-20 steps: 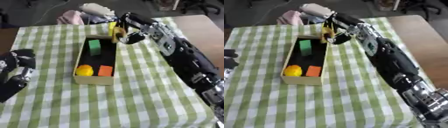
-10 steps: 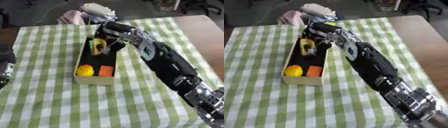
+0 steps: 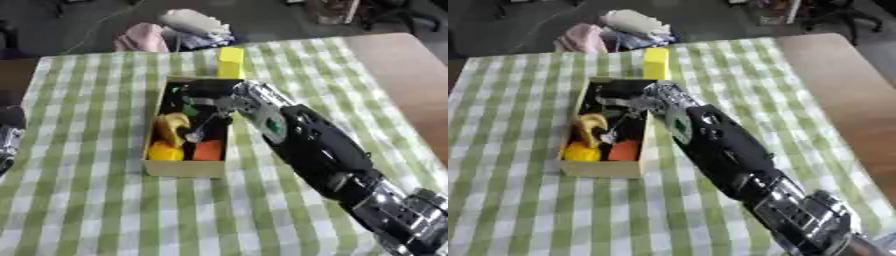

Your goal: Pick up objects on the table and place them in the box.

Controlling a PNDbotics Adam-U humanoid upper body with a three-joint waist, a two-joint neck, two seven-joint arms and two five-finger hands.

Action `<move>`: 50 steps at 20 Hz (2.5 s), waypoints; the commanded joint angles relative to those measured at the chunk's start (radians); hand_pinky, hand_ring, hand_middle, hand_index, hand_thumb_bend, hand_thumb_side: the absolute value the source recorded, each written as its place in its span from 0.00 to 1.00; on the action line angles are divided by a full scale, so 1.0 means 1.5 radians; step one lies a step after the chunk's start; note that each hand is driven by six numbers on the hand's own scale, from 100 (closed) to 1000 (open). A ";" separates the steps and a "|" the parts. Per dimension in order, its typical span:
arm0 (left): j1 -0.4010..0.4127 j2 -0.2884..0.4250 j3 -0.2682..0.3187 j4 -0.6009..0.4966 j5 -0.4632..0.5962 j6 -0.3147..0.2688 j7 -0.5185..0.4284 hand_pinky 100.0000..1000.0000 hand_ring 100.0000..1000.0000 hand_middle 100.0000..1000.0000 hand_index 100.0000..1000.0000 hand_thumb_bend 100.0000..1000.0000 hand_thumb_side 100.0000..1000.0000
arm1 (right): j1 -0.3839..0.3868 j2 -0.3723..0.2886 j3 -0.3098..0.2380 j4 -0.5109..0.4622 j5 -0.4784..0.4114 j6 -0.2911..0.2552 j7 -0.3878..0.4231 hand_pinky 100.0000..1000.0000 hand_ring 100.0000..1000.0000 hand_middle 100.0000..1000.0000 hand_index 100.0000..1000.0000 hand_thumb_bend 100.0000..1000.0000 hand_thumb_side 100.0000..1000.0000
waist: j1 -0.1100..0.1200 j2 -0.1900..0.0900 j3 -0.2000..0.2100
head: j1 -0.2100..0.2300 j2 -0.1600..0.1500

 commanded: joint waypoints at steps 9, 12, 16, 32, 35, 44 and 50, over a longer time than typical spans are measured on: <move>-0.014 0.016 0.005 -0.014 -0.007 0.000 -0.004 0.66 0.59 0.64 0.78 0.13 0.59 | -0.036 -0.129 -0.011 -0.124 -0.059 0.049 0.084 0.83 0.85 0.90 0.99 0.00 0.35 | -0.013 0.000 -0.003 | 0.000 -0.018; -0.021 0.015 0.005 -0.014 -0.005 -0.001 0.002 0.65 0.58 0.64 0.78 0.13 0.58 | -0.047 -0.157 -0.032 -0.114 -0.068 0.076 0.094 0.84 0.87 0.91 0.99 0.00 0.29 | -0.016 0.005 0.006 | -0.008 -0.027; -0.035 0.012 -0.004 -0.014 0.001 -0.006 0.000 0.65 0.58 0.64 0.78 0.13 0.58 | -0.062 -0.190 -0.082 -0.055 -0.047 0.110 0.085 0.88 0.92 0.94 1.00 0.00 0.20 | -0.020 0.015 0.032 | -0.027 -0.044; -0.074 -0.010 -0.045 -0.014 0.019 -0.023 -0.052 0.65 0.58 0.64 0.78 0.14 0.60 | -0.083 -0.233 -0.244 0.183 0.049 0.193 -0.064 0.92 0.96 0.96 1.00 0.00 0.16 | -0.026 0.039 0.138 | -0.124 -0.070; -0.074 -0.011 -0.045 -0.014 0.018 -0.024 -0.056 0.65 0.58 0.64 0.78 0.14 0.60 | -0.081 -0.232 -0.250 0.202 0.053 0.195 -0.074 0.92 0.96 0.96 1.00 0.00 0.16 | -0.027 0.042 0.145 | -0.131 -0.069; -0.072 -0.015 -0.051 -0.014 0.016 -0.025 -0.065 0.65 0.58 0.64 0.78 0.14 0.61 | -0.078 -0.231 -0.260 0.219 0.083 0.206 -0.116 0.95 0.99 0.97 1.00 0.00 0.16 | -0.028 0.051 0.163 | -0.150 -0.071; -0.070 -0.016 -0.053 -0.014 0.013 -0.026 -0.068 0.65 0.58 0.64 0.78 0.14 0.61 | -0.075 -0.233 -0.268 0.239 0.094 0.217 -0.119 0.95 0.98 0.96 1.00 0.00 0.17 | -0.028 0.054 0.171 | -0.158 -0.073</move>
